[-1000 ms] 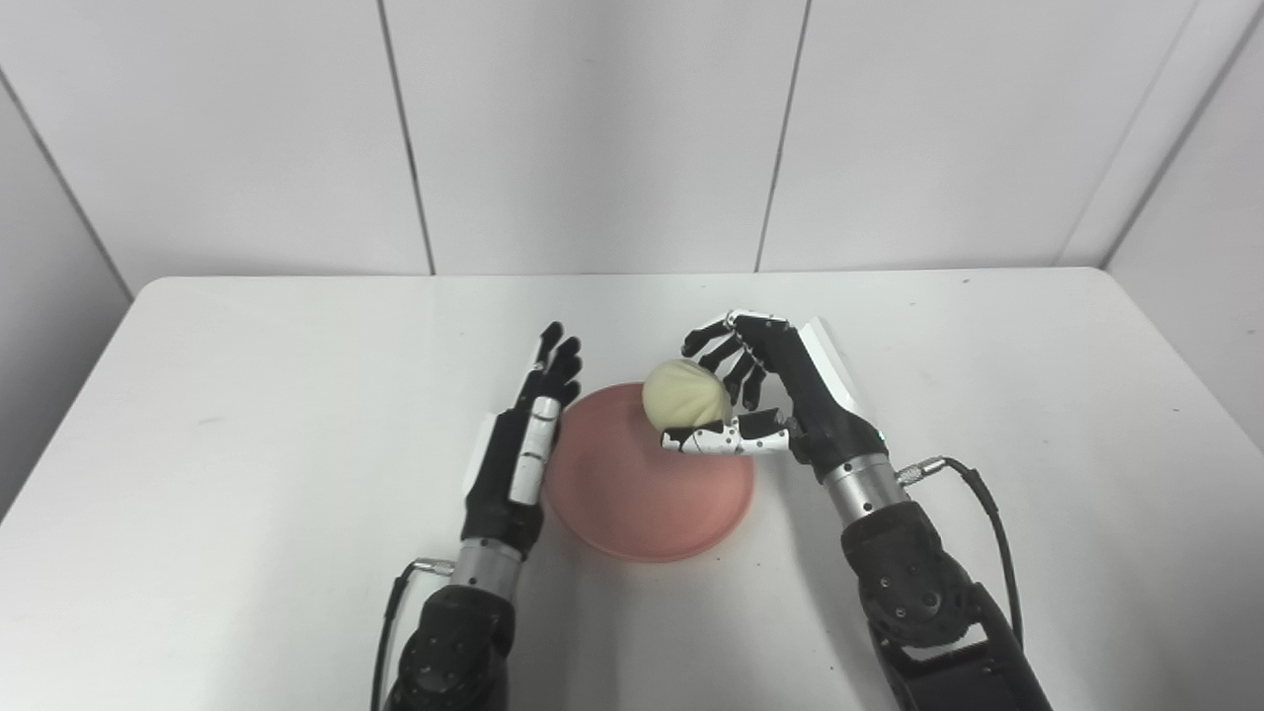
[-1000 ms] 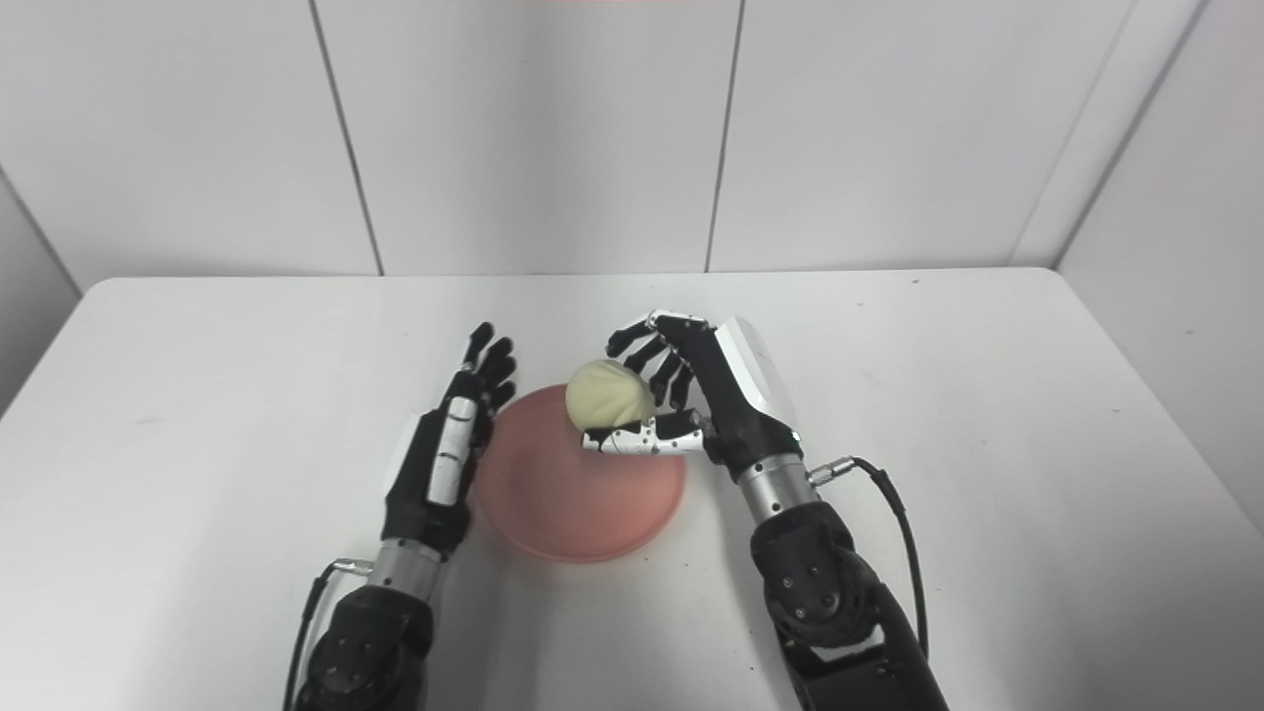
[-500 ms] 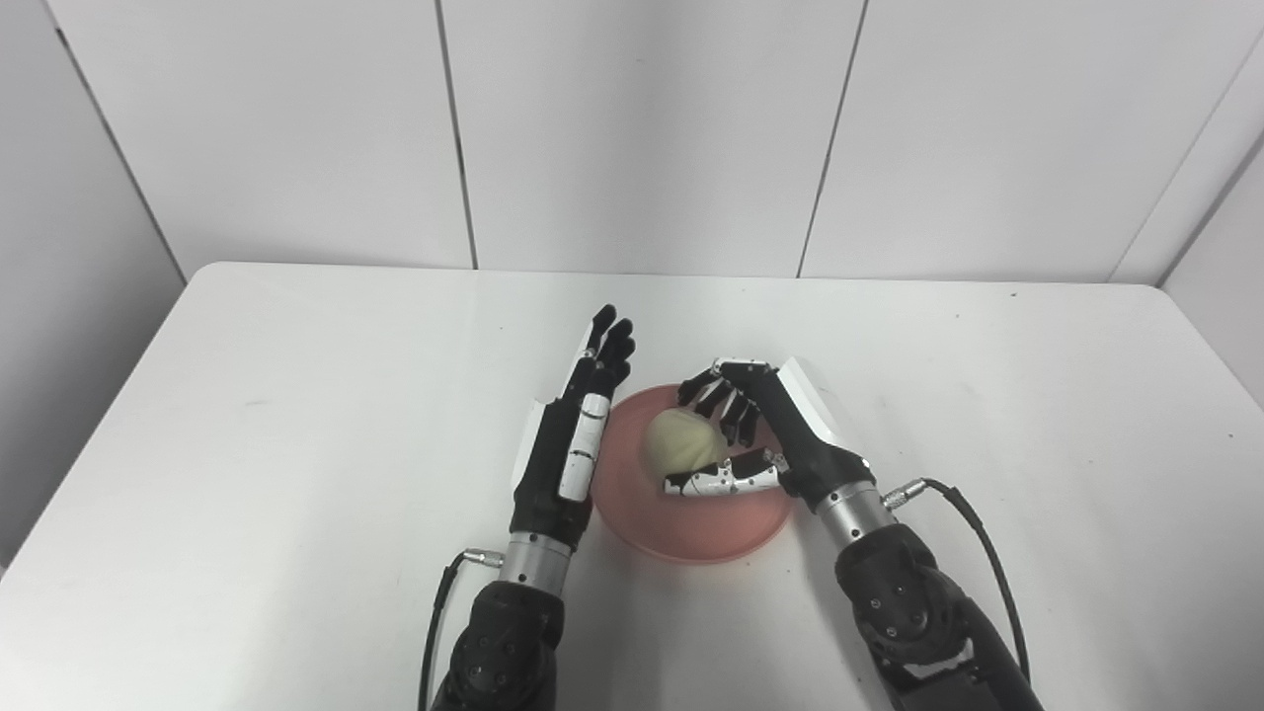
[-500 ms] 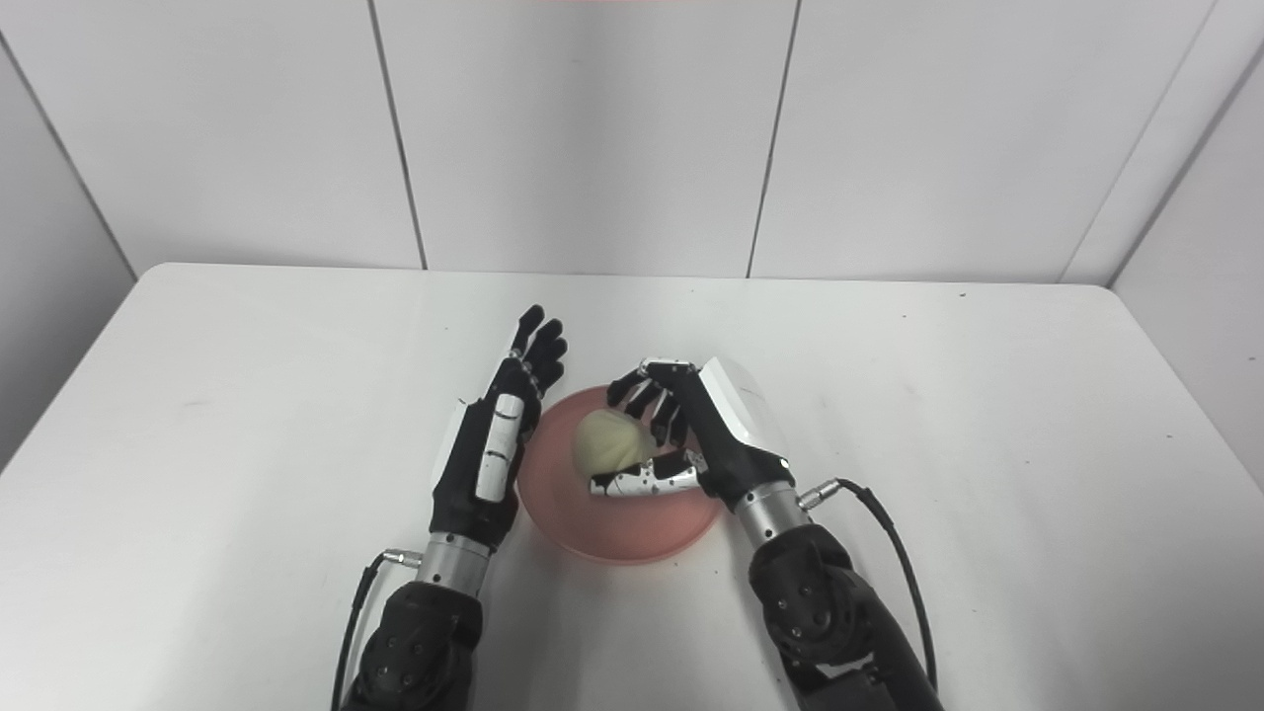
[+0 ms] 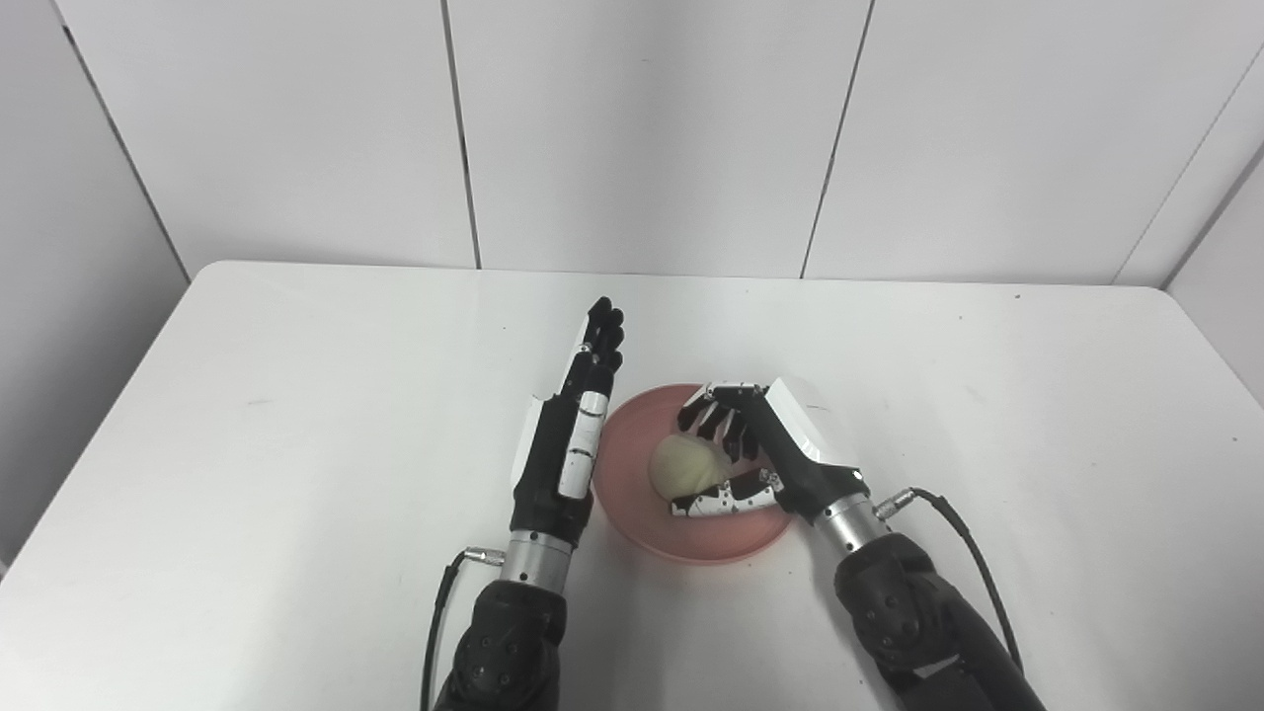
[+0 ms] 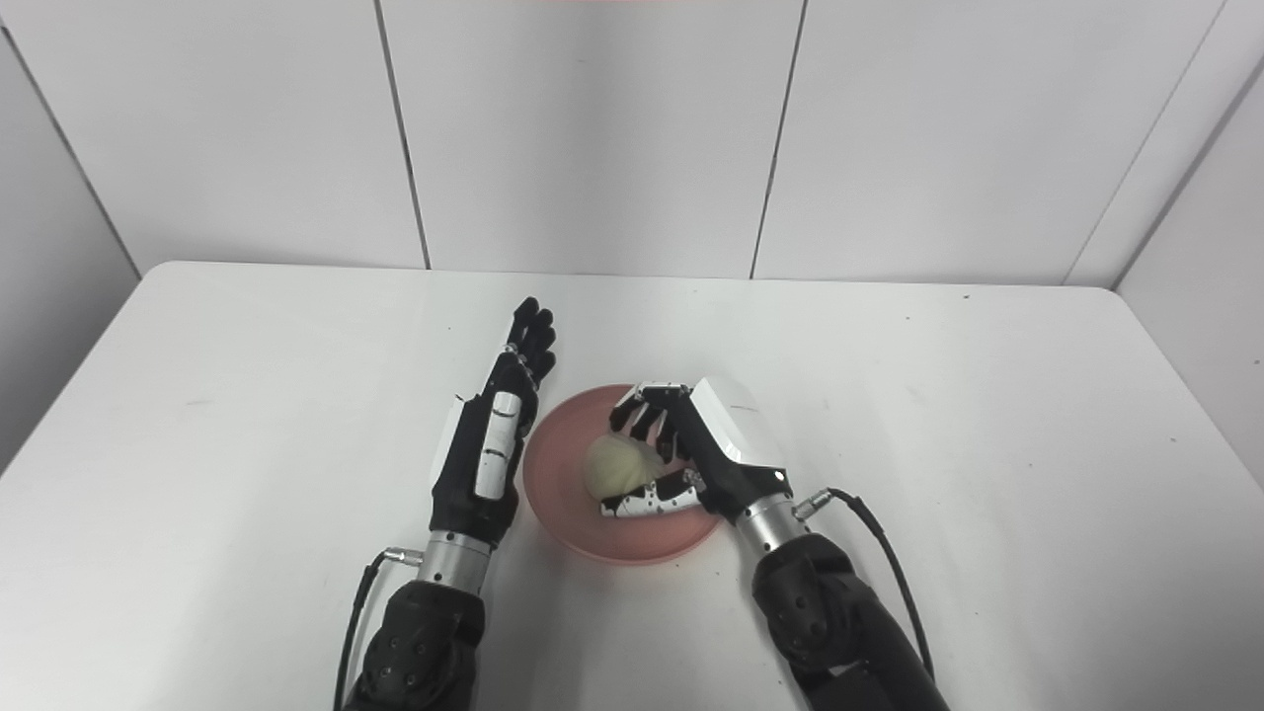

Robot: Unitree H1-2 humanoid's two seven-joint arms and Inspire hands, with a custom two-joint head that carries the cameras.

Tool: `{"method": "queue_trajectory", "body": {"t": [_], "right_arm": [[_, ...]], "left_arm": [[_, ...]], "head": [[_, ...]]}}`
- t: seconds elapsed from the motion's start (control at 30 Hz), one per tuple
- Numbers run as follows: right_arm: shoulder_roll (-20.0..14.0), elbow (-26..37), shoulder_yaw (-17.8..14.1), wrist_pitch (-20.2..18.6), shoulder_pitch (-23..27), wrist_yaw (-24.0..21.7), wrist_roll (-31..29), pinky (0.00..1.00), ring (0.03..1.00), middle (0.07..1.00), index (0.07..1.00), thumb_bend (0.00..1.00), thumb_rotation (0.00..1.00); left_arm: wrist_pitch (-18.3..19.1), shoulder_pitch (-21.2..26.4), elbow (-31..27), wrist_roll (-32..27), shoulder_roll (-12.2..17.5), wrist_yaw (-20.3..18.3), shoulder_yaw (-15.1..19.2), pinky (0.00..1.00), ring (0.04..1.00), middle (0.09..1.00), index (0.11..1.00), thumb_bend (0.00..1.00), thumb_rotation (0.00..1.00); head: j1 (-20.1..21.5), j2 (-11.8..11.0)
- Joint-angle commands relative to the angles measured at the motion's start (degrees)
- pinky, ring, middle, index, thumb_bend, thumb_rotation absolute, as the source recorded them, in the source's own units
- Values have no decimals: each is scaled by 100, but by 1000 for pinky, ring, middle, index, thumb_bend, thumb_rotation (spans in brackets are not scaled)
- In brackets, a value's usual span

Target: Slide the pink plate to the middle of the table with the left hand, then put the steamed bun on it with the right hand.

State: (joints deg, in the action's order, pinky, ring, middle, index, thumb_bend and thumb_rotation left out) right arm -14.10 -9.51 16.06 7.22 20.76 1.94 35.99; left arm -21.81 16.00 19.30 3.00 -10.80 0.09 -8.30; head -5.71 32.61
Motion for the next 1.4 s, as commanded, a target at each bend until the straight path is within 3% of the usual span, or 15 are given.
{"method": "queue_trajectory", "body": {"t": [0.0,0.13,0.27,0.37,0.43,0.47,0.53,0.57,0.63,0.77,0.87,1.0,1.17,1.37], "right_arm": [[-96,138,-28,51,184,64,137,247,337,426,487,519,0],[-147,-10,-19,264,225,234,260,243,364,466,516,510,0],[-189,115,-13,312,188,213,287,329,392,491,540,508,0],[-239,529,6,137,116,-49,322,445,550,496,505,519,0],[-264,739,0,17,74,-249,317,532,672,685,499,511,116],[-272,808,-10,-22,56,-331,301,549,695,720,499,510,133],[-283,937,-43,-97,16,-527,207,620,773,799,734,607,260],[-287,992,-59,-141,-1,-621,161,657,805,825,777,621,289],[-309,1103,-75,-228,-26,-833,91,696,833,850,809,631,312],[-340,1286,-88,-468,-72,-1237,19,869,930,933,884,653,427],[-390,1316,-47,-570,-69,-1438,57,928,963,966,899,680,519],[-368,1266,-83,-674,-107,-1532,38,952,977,982,893,715,578],[-321,1177,-157,-715,-216,-1384,76,900,983,991,887,720,580],[-333,1179,-245,-600,-286,-1171,118,959,1000,1000,917,712,584]], "left_arm": [[44,-266,166,18,-61,47,4,1000,1000,998,983,525,1000],[172,-291,87,23,-57,84,8,1000,1000,999,978,529,1000],[331,-303,33,45,-30,82,-7,1000,1000,1000,989,510,1000],[712,-339,-121,202,1,139,-35,1000,1000,1000,996,512,1000],[933,-351,-195,246,20,140,-41,1000,1000,1000,1000,514,1000],[1025,-354,-225,241,23,131,-40,1000,1000,1000,1000,518,1000],[1201,-367,-296,254,20,123,-43,1000,1000,1000,1000,515,1000],[1273,-372,-315,240,19,107,-43,1000,1000,1000,1000,522,1000],[1413,-379,-339,248,26,88,-55,1000,1000,1000,1000,533,1000],[1684,-366,-331,306,76,29,-124,1000,1000,1000,1000,550,1000],[1835,-372,-300,322,93,-3,-161,1000,1000,1000,1000,570,1000],[1874,-411,-321,307,93,-26,-177,1000,1000,1000,1000,573,1000],[1899,-431,-379,279,140,-94,-210,1000,1000,1000,1000,568,1000],[1813,-425,-356,166,145,-161,-176,1000,1000,1000,1000,566,1000]], "head": [[-3,4],[32,9],[43,9],[57,10],[57,10],[85,26],[92,30],[92,30],[96,35],[99,35],[103,17],[121,7],[123,16],[149,19]]}}
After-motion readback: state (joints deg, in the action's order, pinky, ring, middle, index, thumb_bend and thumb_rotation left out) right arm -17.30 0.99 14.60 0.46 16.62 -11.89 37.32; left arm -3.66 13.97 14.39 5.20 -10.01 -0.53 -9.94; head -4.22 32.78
